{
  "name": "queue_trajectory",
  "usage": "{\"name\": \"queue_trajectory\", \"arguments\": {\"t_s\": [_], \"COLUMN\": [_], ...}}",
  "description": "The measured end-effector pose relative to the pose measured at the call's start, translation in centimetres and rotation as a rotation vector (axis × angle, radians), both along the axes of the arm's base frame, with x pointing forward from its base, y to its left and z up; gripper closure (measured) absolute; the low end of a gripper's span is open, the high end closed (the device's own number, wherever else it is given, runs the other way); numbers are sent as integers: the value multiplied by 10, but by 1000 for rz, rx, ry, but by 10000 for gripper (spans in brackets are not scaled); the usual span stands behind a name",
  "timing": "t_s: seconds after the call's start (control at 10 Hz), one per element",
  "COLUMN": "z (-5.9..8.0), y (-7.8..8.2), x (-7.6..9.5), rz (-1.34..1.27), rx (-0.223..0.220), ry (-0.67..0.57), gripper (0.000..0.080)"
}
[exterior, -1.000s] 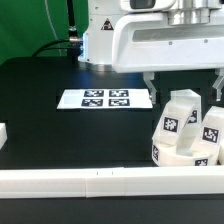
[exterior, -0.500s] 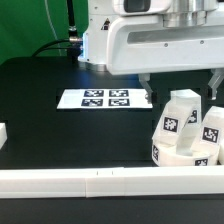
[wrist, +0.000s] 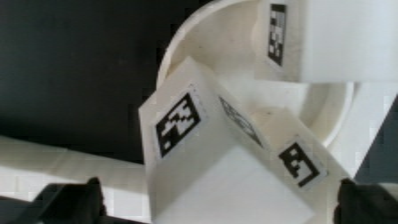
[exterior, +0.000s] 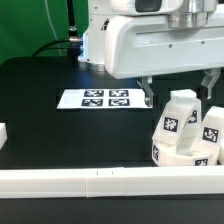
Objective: Assemble stool
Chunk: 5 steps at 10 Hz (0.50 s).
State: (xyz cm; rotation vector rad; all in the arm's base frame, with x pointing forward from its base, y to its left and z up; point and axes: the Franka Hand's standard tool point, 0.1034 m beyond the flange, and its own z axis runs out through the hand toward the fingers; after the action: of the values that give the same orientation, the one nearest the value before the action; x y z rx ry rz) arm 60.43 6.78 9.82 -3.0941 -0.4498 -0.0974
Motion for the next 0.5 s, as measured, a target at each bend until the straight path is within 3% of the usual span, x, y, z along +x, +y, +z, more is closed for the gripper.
{"name": "queue_trajectory", "arguments": {"t_s": [0.5], "z": [-4], "y": [-12], "x": [0], "rz": [365], "rx": [-31], "ry": [-1], "gripper": [151]}}
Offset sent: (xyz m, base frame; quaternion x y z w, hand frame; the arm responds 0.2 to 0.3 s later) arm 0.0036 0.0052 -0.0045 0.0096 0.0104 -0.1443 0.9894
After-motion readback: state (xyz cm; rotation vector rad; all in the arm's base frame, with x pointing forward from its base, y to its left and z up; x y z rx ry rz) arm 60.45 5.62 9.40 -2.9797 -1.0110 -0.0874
